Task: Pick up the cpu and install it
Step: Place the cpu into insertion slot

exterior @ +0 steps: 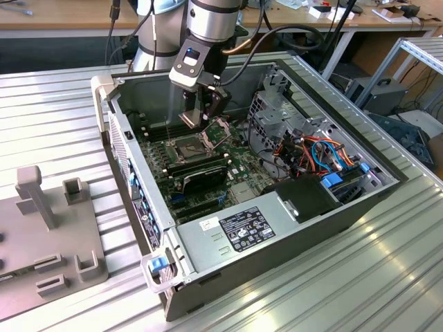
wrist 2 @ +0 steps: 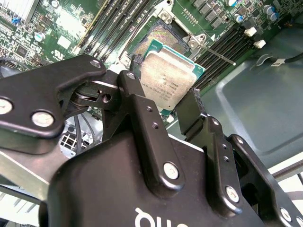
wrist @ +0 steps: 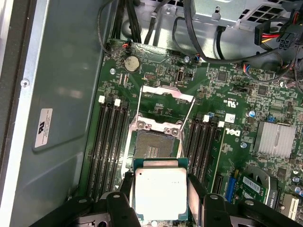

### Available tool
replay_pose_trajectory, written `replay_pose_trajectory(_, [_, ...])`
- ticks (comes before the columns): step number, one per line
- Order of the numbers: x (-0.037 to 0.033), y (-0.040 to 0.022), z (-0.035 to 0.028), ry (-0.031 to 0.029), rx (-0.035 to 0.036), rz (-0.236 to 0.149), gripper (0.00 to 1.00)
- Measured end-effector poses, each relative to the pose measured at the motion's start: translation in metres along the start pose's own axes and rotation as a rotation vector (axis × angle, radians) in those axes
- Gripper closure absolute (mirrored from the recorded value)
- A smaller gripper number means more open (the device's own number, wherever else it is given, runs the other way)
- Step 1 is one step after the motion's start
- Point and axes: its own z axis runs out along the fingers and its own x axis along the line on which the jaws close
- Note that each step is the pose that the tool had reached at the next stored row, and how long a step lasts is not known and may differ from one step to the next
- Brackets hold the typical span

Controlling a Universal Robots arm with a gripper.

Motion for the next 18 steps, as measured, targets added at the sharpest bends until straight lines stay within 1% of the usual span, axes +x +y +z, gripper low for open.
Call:
replay_pose_trajectory(3, [0.0000,0.0000,0.0000,-0.0001,0.0002,0.002,0.45])
replay_pose_trajectory(5, [0.0000,0.0000,0.0001,-0.0002,0.0001,0.012,0.45])
replay_pose_trajectory(7, [0.0000,0.0000,0.0003,-0.0005,0.0003,0.034,0.45])
replay_pose_trajectory(8, [0.0000,0.0000,0.0005,-0.0007,0.0006,0.058,0.45])
replay_pose_trajectory(9, [0.0000,0.0000,0.0005,-0.0008,0.0006,0.065,0.45])
replay_pose_trajectory(18, [0.0000,0.0000,0.0005,-0.0008,0.0006,0.066,0.45])
